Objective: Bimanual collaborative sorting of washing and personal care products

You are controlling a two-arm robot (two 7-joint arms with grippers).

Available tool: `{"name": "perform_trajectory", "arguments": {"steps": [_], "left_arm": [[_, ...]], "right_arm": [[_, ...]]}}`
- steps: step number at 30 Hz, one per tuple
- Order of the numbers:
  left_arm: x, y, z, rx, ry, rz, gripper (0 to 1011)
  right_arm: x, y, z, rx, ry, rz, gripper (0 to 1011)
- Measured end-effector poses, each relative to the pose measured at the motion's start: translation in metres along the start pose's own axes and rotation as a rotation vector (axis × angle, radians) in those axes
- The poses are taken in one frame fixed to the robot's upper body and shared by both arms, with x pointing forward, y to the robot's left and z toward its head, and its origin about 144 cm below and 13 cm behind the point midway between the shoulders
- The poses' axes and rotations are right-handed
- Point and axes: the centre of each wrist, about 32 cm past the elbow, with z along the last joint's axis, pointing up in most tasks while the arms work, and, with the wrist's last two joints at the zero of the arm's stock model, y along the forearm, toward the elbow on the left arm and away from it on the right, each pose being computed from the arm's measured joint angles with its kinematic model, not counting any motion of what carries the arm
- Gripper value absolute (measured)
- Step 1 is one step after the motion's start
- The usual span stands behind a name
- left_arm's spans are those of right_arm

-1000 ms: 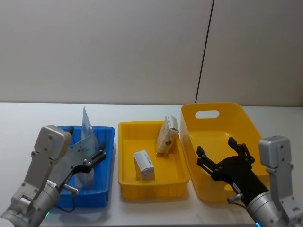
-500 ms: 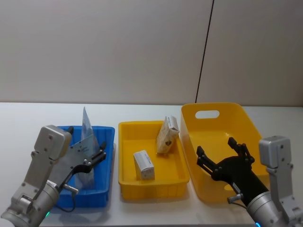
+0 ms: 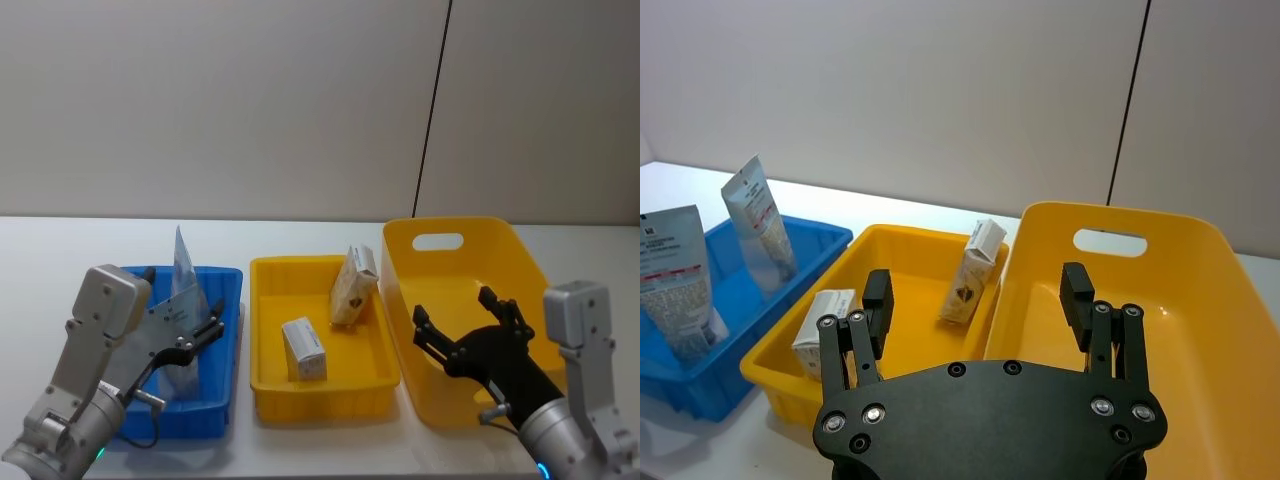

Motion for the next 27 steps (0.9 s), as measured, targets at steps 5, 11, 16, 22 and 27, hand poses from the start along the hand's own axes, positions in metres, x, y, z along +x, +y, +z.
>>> {"name": "perform_trajectory", "arguments": {"steps": [5, 11, 16, 22, 27], "left_arm": [[0.0, 0.0, 0.0, 0.0, 0.0, 0.0, 1001], [0.0, 0.0, 0.0, 0.0, 0.0, 0.0, 1001], [0.0, 0.0, 0.0, 0.0, 0.0, 0.0, 1001], [0.0, 0.0, 0.0, 0.0, 0.0, 0.0, 1001], [0.0, 0.0, 0.0, 0.0, 0.0, 0.0, 1002]], "right_arm": [[0.002, 0.01, 0.005, -0.029, 0.014, 0.023, 1002], [0.003, 0.023, 0.012, -0.074, 0.036, 0.052, 1002], [0.001, 0.041, 0.02, -0.144, 0.069, 0.094, 1002], [-0.001, 0.059, 0.027, -0.211, 0.095, 0.136, 1002], [-0.005, 0.073, 0.031, -0.269, 0.106, 0.174, 1002]]}}
